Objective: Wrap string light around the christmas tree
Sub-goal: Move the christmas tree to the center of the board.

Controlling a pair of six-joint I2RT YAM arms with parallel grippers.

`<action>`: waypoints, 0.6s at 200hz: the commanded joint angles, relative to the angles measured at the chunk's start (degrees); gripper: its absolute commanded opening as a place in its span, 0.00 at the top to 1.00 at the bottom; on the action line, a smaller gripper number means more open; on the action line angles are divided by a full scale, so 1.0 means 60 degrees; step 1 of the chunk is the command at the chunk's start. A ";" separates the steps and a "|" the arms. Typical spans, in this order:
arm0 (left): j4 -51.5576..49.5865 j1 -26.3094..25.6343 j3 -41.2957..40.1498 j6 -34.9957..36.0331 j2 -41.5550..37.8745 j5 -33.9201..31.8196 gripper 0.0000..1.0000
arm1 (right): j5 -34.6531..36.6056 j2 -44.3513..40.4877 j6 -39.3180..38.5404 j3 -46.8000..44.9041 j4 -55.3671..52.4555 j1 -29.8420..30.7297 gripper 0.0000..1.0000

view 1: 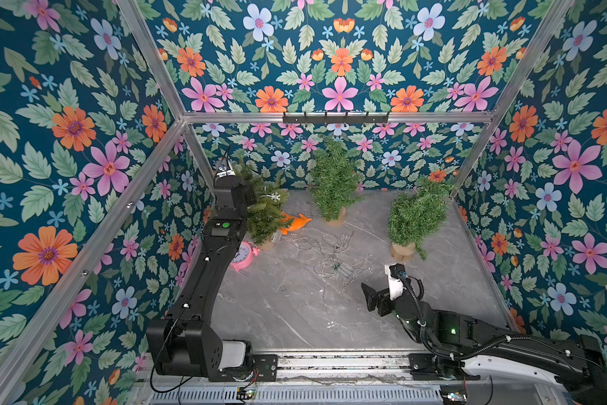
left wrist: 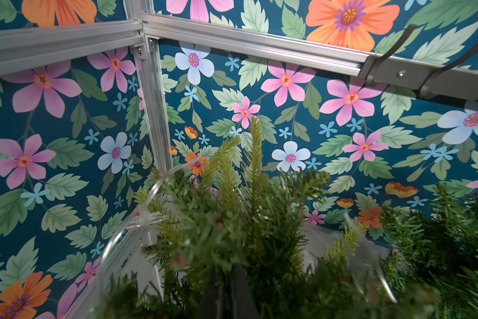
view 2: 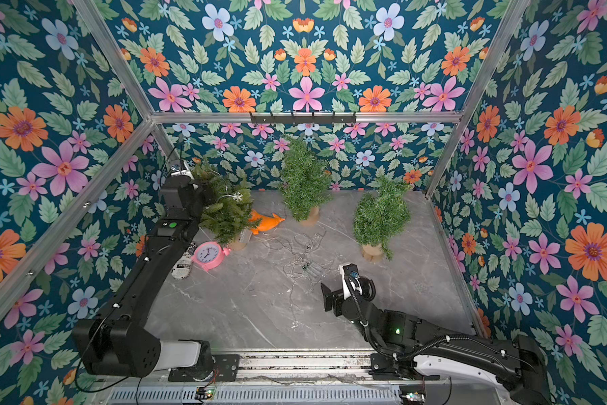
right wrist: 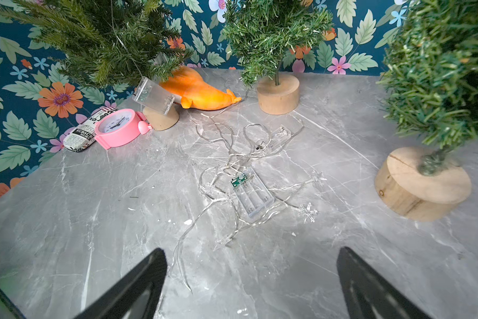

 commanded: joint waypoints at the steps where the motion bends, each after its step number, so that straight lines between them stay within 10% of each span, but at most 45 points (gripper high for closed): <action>1: -0.0362 0.0029 -0.0035 0.0201 -0.0051 0.0124 0.85 | 0.0128 -0.0013 0.0112 0.0071 0.0010 -0.0005 0.03; 62: -0.0758 0.0033 0.0463 0.0236 -0.0198 0.0531 0.42 | 0.0117 0.0051 0.0110 0.0202 -0.0029 -0.0003 0.02; 120: -0.1064 0.0029 0.0902 0.0173 -0.0435 0.0572 0.31 | 0.0128 -0.0011 0.0110 0.0275 -0.0154 -0.0007 0.02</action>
